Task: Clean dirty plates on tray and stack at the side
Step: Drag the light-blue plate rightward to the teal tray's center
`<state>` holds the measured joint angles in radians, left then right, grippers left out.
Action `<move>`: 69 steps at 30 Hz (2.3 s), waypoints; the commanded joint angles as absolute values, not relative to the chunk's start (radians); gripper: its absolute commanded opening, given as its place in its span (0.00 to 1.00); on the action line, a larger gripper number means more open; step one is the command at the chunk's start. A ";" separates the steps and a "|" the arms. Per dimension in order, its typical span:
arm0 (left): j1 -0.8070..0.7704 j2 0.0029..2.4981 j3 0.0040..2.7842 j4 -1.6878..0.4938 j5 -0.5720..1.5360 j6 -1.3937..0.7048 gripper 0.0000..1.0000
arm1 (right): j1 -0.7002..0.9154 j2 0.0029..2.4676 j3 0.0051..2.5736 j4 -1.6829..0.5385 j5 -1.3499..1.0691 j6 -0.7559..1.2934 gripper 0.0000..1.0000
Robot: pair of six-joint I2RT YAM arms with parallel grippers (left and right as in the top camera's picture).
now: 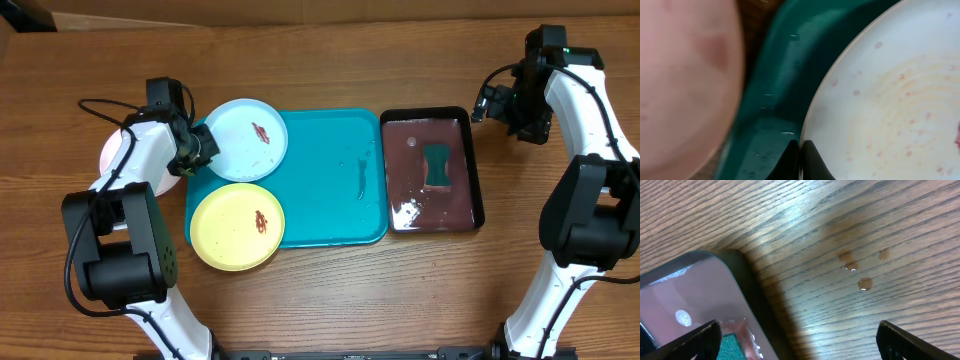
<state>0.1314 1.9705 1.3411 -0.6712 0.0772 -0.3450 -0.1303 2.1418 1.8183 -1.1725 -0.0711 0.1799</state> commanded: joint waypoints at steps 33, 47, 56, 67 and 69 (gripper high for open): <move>-0.116 1.975 1.332 -0.680 0.296 -0.455 0.04 | -0.130 2.110 1.832 -1.171 -0.072 0.184 1.00; -0.109 1.975 1.332 -0.706 0.236 -0.413 0.04 | -0.130 2.110 1.832 -1.171 -0.072 0.184 1.00; -0.147 1.975 1.332 -0.706 0.237 -0.381 0.05 | -0.130 2.110 1.832 -1.171 -0.072 0.184 1.00; -0.179 1.975 1.332 -0.703 0.236 -0.381 0.04 | -0.130 2.110 1.832 -1.171 -0.072 0.184 1.00; -0.179 1.975 1.332 -0.703 0.236 -0.377 0.04 | -0.130 2.110 1.832 -1.171 -0.072 0.184 1.00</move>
